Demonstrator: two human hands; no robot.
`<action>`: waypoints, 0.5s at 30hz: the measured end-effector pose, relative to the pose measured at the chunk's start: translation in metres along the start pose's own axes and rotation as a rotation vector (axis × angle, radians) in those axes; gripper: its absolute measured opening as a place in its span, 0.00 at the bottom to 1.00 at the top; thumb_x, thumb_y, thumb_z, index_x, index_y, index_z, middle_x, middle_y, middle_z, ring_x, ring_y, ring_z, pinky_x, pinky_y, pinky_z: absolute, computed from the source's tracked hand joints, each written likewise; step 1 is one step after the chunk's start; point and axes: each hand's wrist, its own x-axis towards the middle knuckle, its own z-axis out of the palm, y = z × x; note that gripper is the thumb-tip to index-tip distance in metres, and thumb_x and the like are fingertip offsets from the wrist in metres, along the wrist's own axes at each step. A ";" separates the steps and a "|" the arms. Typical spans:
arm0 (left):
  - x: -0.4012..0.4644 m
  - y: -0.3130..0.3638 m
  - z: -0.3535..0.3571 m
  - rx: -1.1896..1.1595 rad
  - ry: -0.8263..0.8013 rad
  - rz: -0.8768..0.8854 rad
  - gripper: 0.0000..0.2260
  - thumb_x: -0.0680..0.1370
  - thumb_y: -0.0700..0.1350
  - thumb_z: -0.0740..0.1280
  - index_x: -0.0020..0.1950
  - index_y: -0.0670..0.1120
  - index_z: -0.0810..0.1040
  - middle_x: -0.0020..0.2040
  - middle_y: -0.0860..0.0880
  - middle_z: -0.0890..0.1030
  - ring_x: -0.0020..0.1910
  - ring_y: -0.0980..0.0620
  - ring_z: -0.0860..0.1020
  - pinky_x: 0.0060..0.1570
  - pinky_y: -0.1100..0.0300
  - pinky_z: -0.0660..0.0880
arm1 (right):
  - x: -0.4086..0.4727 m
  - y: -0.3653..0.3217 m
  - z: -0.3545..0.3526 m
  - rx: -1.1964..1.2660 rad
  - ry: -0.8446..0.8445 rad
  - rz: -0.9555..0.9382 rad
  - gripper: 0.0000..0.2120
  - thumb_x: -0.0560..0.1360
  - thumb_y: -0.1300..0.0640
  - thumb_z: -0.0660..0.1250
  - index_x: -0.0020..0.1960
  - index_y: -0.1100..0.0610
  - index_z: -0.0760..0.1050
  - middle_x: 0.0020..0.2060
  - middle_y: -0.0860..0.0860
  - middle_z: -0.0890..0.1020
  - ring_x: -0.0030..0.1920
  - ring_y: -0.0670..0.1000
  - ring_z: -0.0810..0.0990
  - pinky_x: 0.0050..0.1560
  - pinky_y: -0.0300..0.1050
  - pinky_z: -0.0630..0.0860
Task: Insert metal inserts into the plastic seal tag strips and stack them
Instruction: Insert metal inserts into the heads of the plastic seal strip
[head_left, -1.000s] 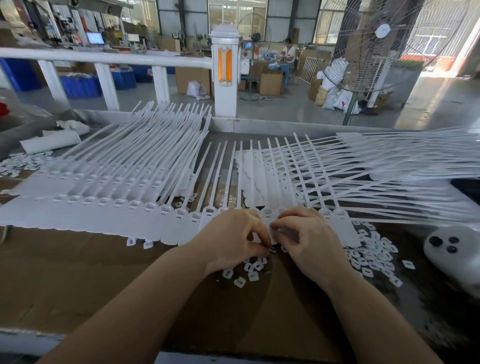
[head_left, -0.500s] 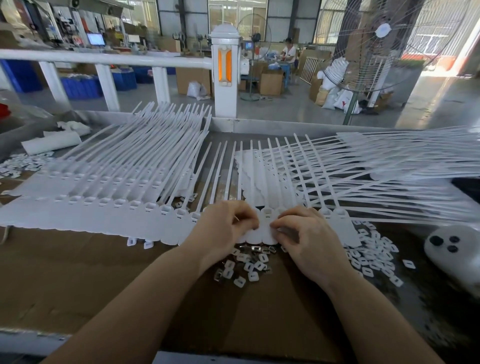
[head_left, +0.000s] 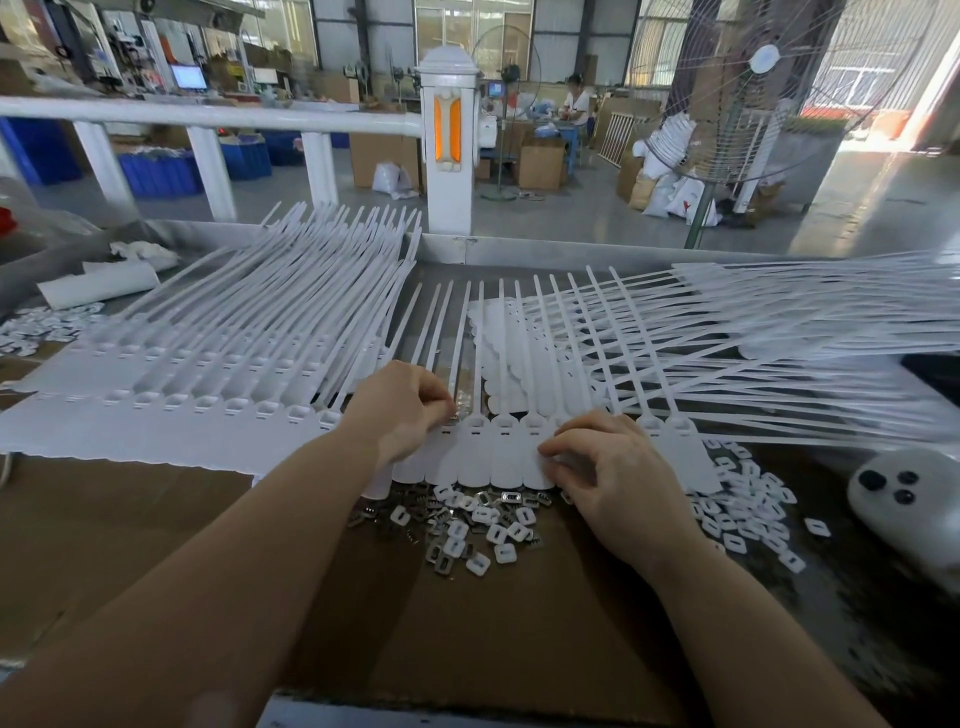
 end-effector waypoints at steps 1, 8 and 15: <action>0.001 0.000 0.000 0.014 -0.007 -0.008 0.02 0.76 0.44 0.68 0.44 0.50 0.80 0.38 0.54 0.78 0.40 0.56 0.75 0.36 0.66 0.66 | 0.000 0.000 0.000 0.000 0.000 0.001 0.06 0.75 0.54 0.67 0.51 0.51 0.80 0.47 0.41 0.75 0.51 0.42 0.68 0.52 0.33 0.62; 0.008 -0.003 -0.005 0.021 -0.016 -0.027 0.02 0.75 0.42 0.69 0.43 0.46 0.82 0.34 0.55 0.76 0.36 0.58 0.73 0.33 0.67 0.66 | 0.001 0.000 -0.001 -0.003 -0.008 0.002 0.07 0.75 0.54 0.67 0.51 0.51 0.80 0.47 0.41 0.74 0.52 0.42 0.68 0.52 0.34 0.63; 0.009 0.001 -0.009 0.040 -0.068 -0.036 0.02 0.74 0.42 0.70 0.44 0.44 0.82 0.36 0.53 0.77 0.37 0.55 0.74 0.35 0.64 0.69 | 0.000 -0.001 -0.002 -0.008 -0.014 0.007 0.07 0.75 0.53 0.67 0.52 0.50 0.80 0.47 0.39 0.72 0.51 0.41 0.67 0.51 0.32 0.61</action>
